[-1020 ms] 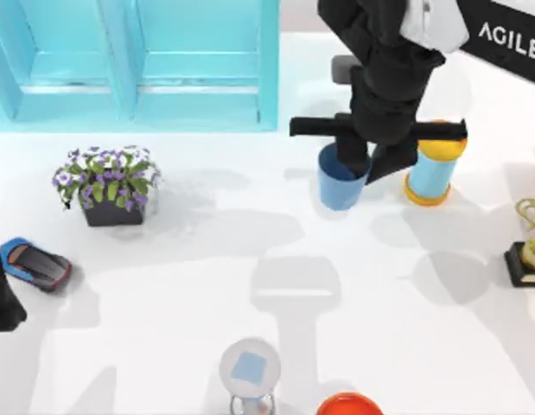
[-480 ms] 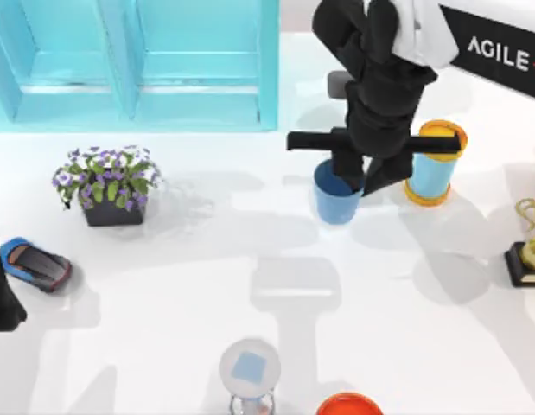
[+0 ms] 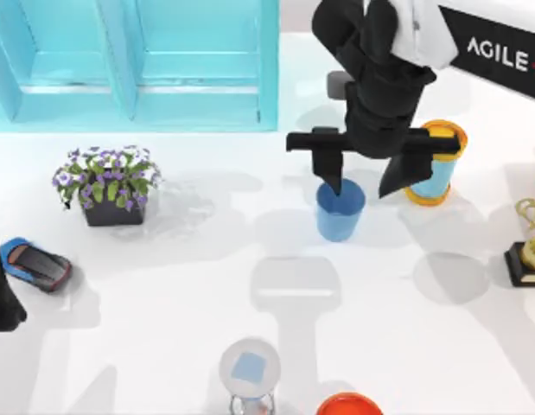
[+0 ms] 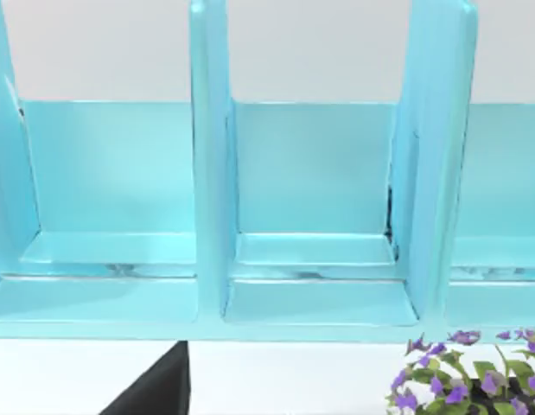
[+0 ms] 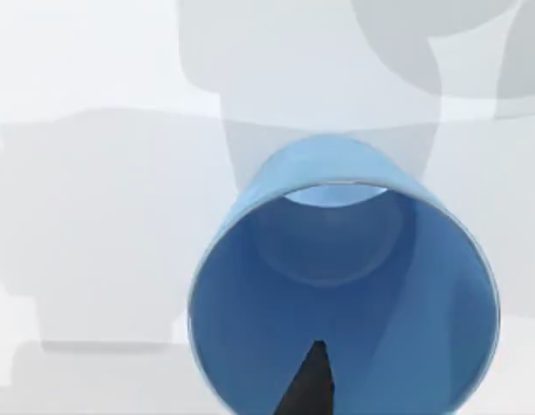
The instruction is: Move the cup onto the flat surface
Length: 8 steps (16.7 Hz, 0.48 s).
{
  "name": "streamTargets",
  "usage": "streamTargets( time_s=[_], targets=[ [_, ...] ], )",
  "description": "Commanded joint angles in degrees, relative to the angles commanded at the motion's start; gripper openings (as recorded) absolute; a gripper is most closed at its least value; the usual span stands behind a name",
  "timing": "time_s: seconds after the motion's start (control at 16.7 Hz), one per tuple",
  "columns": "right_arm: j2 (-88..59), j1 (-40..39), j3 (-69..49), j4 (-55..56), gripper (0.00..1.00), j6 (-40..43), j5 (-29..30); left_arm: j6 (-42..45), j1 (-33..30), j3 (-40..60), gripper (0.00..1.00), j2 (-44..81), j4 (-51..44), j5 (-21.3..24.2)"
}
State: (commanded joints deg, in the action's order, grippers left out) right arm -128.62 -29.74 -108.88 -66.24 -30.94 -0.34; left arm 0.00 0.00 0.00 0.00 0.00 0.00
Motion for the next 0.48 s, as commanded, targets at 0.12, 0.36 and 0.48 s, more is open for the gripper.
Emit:
streamTargets(
  time_s=[0.12, 0.36, 0.48],
  targets=[
    [0.00, 0.00, 0.00, 0.00, 0.98, 0.00, 0.00, 0.00, 0.00, 0.00, 1.00, 0.00, 0.00, 0.00],
    [0.00, 0.00, 0.00, 0.00, 1.00, 0.00, 0.00, 0.00, 0.00, 0.00, 1.00, 0.00, 0.00, 0.00],
    [0.00, 0.00, 0.00, 0.00, 1.00, 0.00, 0.00, 0.00, 0.00, 0.00, 1.00, 0.00, 0.00, 0.00]
  ],
)
